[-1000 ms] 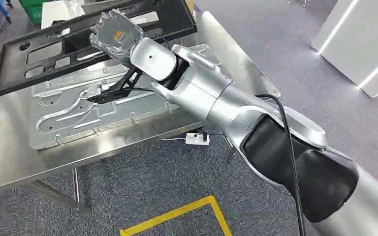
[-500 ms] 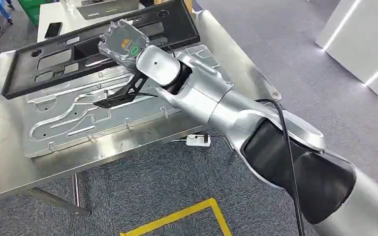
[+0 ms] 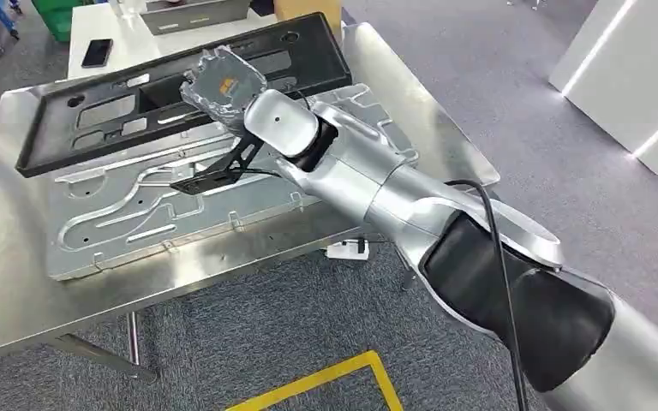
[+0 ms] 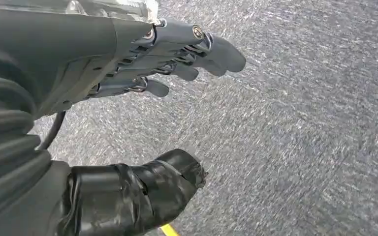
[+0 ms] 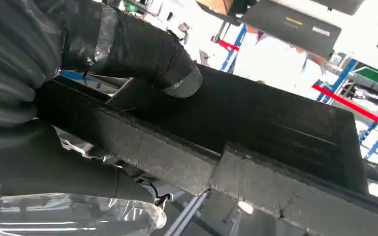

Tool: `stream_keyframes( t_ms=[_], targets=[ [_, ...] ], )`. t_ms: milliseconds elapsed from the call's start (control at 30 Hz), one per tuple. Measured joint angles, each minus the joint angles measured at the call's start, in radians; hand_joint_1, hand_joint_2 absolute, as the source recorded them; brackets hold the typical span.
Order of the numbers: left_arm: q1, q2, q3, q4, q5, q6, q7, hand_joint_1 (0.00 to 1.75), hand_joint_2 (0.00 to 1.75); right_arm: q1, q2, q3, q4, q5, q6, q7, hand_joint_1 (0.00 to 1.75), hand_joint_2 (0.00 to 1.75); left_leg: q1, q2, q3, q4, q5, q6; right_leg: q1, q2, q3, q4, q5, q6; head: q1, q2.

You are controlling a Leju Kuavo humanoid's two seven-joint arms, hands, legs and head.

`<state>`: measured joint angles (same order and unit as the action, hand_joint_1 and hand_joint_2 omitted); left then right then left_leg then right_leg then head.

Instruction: Take the parts from the cabinet and place them on the table.

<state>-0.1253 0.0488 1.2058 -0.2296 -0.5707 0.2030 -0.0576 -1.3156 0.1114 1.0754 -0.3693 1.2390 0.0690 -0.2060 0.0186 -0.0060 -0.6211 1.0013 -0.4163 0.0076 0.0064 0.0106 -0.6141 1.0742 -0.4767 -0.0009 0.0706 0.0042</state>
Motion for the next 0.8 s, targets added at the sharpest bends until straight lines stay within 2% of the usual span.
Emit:
stream_keyframes(
  t_ms=[67,100,133,167,200,267,300,333,367,400,433,467,500,533,600,633,667,700,767,800],
  targets=[
    [0.000,0.000,0.005,0.000,-0.005,0.005,0.003,0.00,1.75,0.001,-0.001,0.000,0.000,0.002,0.000,-0.001,1.75,1.75,-0.003,0.001,0.006,0.000,-0.006,0.010,-0.001,-0.001,-0.082,0.152,-0.063,0.001,-0.001,0.000],
    [0.000,0.000,0.007,0.000,-0.005,0.006,0.005,0.00,1.75,0.005,-0.002,0.000,0.001,0.003,0.000,-0.002,1.75,1.75,-0.004,0.001,0.009,0.001,-0.009,0.013,-0.002,0.000,-0.128,0.227,-0.083,0.001,0.000,0.000],
    [0.000,0.000,0.008,0.000,-0.006,0.007,0.006,0.00,1.75,0.012,-0.002,0.000,0.002,0.003,0.000,-0.004,1.75,1.75,-0.005,0.001,0.013,0.001,-0.013,0.014,-0.002,0.000,-0.158,0.266,-0.080,0.000,0.000,0.000],
    [0.000,0.000,0.010,0.000,-0.006,0.007,0.006,0.00,1.75,0.018,-0.003,-0.001,0.002,0.003,0.000,-0.004,1.75,1.75,-0.005,0.000,0.018,0.001,-0.017,0.014,-0.002,-0.001,-0.160,0.253,-0.056,-0.003,0.000,0.000],
    [0.000,0.000,0.011,0.000,-0.006,0.007,0.006,0.00,1.75,0.022,-0.005,0.000,0.003,0.004,0.000,-0.005,1.75,1.75,-0.005,-0.002,0.024,0.003,-0.022,0.013,-0.002,0.000,-0.143,0.199,-0.012,-0.006,0.000,0.000],
    [0.000,0.000,0.011,0.000,-0.006,0.007,0.006,0.00,1.75,0.021,-0.006,-0.001,0.003,0.004,0.000,-0.004,1.75,1.75,-0.005,-0.004,0.035,0.006,-0.034,0.007,0.000,0.000,-0.071,0.029,0.085,-0.017,0.000,0.000],
    [0.000,0.000,0.011,0.000,-0.006,0.007,0.006,0.00,1.75,0.019,-0.006,-0.001,0.003,0.003,0.000,-0.004,1.75,1.75,-0.010,-0.004,0.035,0.011,-0.041,0.001,0.005,0.001,-0.048,-0.021,0.088,-0.021,0.000,0.000],
    [-0.001,0.000,0.012,0.000,-0.006,0.007,0.007,0.00,1.75,0.017,-0.006,-0.001,0.003,0.003,-0.001,-0.006,1.75,1.75,-0.013,-0.006,0.032,0.016,-0.045,-0.004,0.002,0.000,-0.036,-0.040,0.079,-0.021,-0.002,0.000],
    [-0.002,0.000,0.012,0.000,-0.006,0.007,0.007,0.00,1.75,0.018,-0.005,-0.001,0.003,0.003,-0.003,-0.008,1.75,1.75,-0.011,-0.006,0.032,0.011,-0.045,-0.006,0.004,0.002,-0.037,-0.038,0.078,-0.021,-0.002,0.000],
    [-0.002,0.000,0.012,0.000,-0.006,0.007,0.006,0.00,1.75,0.020,-0.005,-0.001,0.003,0.003,-0.004,-0.011,1.75,1.75,-0.008,-0.006,0.034,0.009,-0.047,-0.011,0.008,0.003,-0.036,-0.038,0.074,-0.027,0.000,0.000],
    [-0.002,0.000,0.012,0.000,-0.006,0.007,0.006,0.00,1.75,0.022,-0.007,-0.001,0.003,0.003,-0.004,-0.012,1.75,1.75,-0.007,-0.006,0.037,0.008,-0.049,-0.017,0.008,0.003,-0.034,-0.042,0.075,-0.029,-0.001,0.000],
    [-0.001,0.000,0.012,0.000,-0.006,0.007,0.006,0.00,1.75,0.025,-0.007,-0.001,0.003,0.003,-0.005,-0.013,1.75,1.75,-0.005,-0.004,0.032,0.013,-0.058,-0.022,0.000,0.003,-0.025,-0.051,0.076,-0.034,-0.001,0.000],
    [0.000,0.000,0.012,0.000,-0.006,0.007,0.006,0.00,1.75,0.026,-0.007,-0.001,0.003,0.003,-0.005,-0.013,1.75,1.75,-0.005,-0.001,0.031,0.031,-0.067,-0.025,0.000,0.003,-0.020,-0.053,0.074,-0.036,-0.001,0.000],
    [-0.002,0.000,0.012,0.000,-0.006,0.008,0.006,0.00,1.75,0.026,-0.007,-0.001,0.003,0.002,-0.006,-0.013,1.75,1.75,-0.005,0.000,-0.009,0.111,-0.104,-0.030,0.000,0.003,-0.015,-0.054,0.071,-0.043,-0.005,0.000],
    [-0.002,0.003,0.012,0.000,-0.006,0.009,0.006,0.00,1.75,0.036,-0.007,-0.002,0.004,0.000,-0.008,-0.013,1.75,1.75,-0.005,0.000,-0.098,0.268,-0.155,-0.038,0.003,0.003,-0.007,-0.054,0.063,-0.049,-0.005,0.000],
    [-0.002,0.002,0.012,0.000,-0.006,0.009,0.006,0.00,1.75,0.044,-0.007,-0.002,0.004,0.000,-0.009,-0.014,1.75,1.75,-0.004,0.000,-0.130,0.312,-0.157,-0.040,0.004,0.003,-0.003,-0.053,0.059,-0.049,-0.004,0.000],
    [0.000,0.002,0.012,0.000,-0.006,0.009,0.006,0.00,1.75,0.054,-0.007,-0.002,0.005,0.000,-0.010,-0.015,1.75,1.75,-0.004,0.001,-0.140,0.307,-0.133,-0.041,0.005,0.004,0.002,-0.052,0.054,-0.049,-0.004,0.000],
    [0.000,0.002,0.012,0.000,-0.007,0.009,0.006,0.00,1.75,0.061,-0.008,-0.002,0.006,0.001,-0.010,-0.015,1.75,1.75,-0.004,0.001,-0.124,0.253,-0.087,-0.039,0.005,0.005,0.008,-0.050,0.049,-0.048,-0.004,0.000],
    [-0.001,0.005,0.012,0.000,-0.008,0.006,0.005,0.00,1.75,0.065,-0.008,-0.002,0.006,0.002,-0.011,-0.015,1.75,1.75,-0.004,0.001,-0.055,0.082,0.013,-0.033,0.005,0.005,0.020,-0.045,0.036,-0.045,-0.005,0.000],
    [-0.001,0.005,0.012,0.000,-0.008,0.005,0.004,0.00,1.75,0.066,-0.009,-0.002,0.006,0.002,-0.012,-0.015,1.75,1.75,-0.005,0.002,-0.033,0.029,0.017,-0.028,0.004,0.006,0.022,-0.046,0.032,-0.042,-0.004,0.000]
  ],
)
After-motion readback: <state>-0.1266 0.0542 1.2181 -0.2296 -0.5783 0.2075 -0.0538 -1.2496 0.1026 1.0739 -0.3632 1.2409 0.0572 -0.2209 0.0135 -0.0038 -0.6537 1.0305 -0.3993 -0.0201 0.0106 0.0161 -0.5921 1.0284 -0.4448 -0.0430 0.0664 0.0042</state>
